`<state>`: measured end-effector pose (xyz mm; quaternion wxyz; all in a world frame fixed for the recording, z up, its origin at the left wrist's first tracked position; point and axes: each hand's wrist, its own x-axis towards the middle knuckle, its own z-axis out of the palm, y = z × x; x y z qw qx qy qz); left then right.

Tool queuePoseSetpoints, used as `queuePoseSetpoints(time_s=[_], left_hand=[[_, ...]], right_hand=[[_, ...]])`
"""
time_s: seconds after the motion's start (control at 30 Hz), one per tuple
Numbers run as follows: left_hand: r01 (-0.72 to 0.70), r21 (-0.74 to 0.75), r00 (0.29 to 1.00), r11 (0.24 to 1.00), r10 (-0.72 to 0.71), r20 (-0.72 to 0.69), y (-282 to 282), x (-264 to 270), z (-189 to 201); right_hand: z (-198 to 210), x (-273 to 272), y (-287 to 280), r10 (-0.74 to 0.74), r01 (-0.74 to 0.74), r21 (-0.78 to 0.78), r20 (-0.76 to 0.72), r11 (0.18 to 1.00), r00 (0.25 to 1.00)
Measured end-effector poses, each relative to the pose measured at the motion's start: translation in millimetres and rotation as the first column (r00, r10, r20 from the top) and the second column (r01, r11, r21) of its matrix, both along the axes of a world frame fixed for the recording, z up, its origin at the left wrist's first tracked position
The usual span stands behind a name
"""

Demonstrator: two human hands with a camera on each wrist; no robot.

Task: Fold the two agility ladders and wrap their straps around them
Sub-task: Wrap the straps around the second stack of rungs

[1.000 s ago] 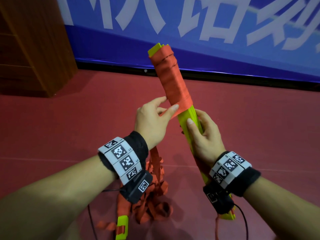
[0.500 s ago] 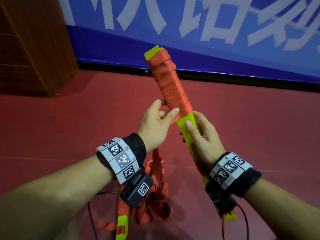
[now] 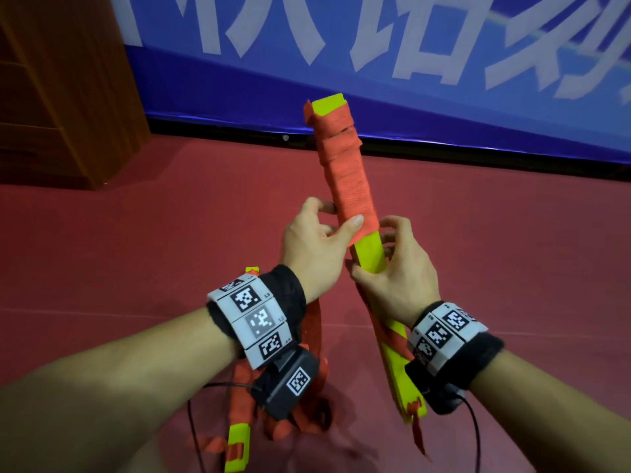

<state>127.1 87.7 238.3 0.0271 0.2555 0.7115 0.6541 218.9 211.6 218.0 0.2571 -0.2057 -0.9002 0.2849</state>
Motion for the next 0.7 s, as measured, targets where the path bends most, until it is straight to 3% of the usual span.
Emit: queuePoseSetpoints(time_s=[0.2, 0.47, 0.7], left_hand=[[0.005, 0.018, 1.000, 1.000, -0.006, 0.025, -4, 2, 5], [0.015, 0.035, 1.000, 0.999, -0.015, -0.010, -9, 0, 7], [0.043, -0.019, 0.998, 0.999, -0.044, -0.047, -13, 3, 8]], right_hand=[[-2, 1, 0, -0.049, 0.048, -0.017, -0.093, 0.999, 0.994], [-7, 0, 3, 0.029, -0.056, -0.118, -0.222, 0.991, 0.975], [-11, -4, 11, 0.113, -0.148, -0.188, -0.184, 0.971, 0.976]])
